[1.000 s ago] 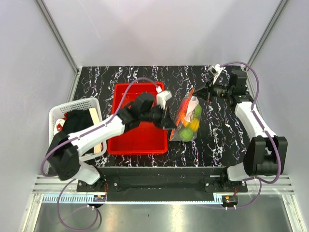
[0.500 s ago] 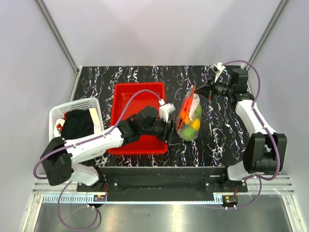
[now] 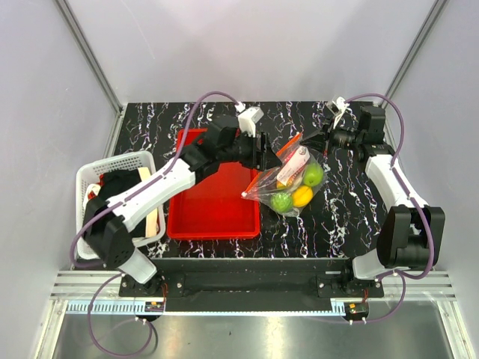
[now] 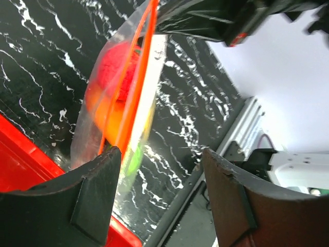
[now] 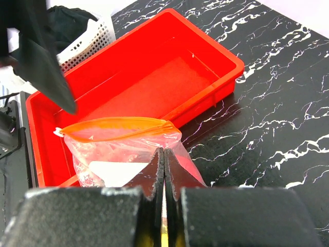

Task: Open the zip-top bag and remove the fake food

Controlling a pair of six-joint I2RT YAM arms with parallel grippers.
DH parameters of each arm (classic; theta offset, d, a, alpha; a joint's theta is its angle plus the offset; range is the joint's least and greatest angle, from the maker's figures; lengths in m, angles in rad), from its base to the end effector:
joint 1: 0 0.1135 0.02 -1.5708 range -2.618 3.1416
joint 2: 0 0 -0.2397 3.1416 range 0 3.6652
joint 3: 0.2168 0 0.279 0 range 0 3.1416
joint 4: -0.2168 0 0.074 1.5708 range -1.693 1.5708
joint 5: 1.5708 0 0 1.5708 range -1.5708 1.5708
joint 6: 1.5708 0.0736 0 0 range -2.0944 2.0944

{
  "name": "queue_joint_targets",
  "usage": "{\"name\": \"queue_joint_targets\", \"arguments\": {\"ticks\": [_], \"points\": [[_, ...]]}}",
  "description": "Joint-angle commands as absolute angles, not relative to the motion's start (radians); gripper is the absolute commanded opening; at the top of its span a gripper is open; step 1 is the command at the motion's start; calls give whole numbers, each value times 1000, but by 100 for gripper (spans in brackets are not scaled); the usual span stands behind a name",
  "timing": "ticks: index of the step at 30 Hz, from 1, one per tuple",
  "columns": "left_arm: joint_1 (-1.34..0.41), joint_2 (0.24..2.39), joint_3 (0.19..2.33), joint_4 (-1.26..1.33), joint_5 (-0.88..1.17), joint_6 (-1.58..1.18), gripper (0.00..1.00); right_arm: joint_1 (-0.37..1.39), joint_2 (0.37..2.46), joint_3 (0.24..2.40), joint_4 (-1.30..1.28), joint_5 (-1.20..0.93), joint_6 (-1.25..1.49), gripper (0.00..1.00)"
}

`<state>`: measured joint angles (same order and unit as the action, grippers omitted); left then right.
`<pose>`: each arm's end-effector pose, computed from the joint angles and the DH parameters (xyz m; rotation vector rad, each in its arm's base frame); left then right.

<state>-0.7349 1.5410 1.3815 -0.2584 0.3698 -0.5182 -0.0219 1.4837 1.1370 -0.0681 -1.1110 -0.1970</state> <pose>0.2951 -0.3025 0.3112 0.4904 2.1006 -1.1407 0.3748 0.0578 0.2732 -0.8411 1.6465 0.9352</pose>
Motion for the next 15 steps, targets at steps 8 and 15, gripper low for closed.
{"name": "queue_joint_targets", "arguments": {"ticks": [8, 15], "points": [[-713, 1649, 1476, -298, 322, -457, 56, -26, 1463, 1158, -43, -1143, -219, 0], [-707, 1603, 1442, -282, 290, -426, 52, -25, 1466, 1158, -46, -1138, -221, 0]]}}
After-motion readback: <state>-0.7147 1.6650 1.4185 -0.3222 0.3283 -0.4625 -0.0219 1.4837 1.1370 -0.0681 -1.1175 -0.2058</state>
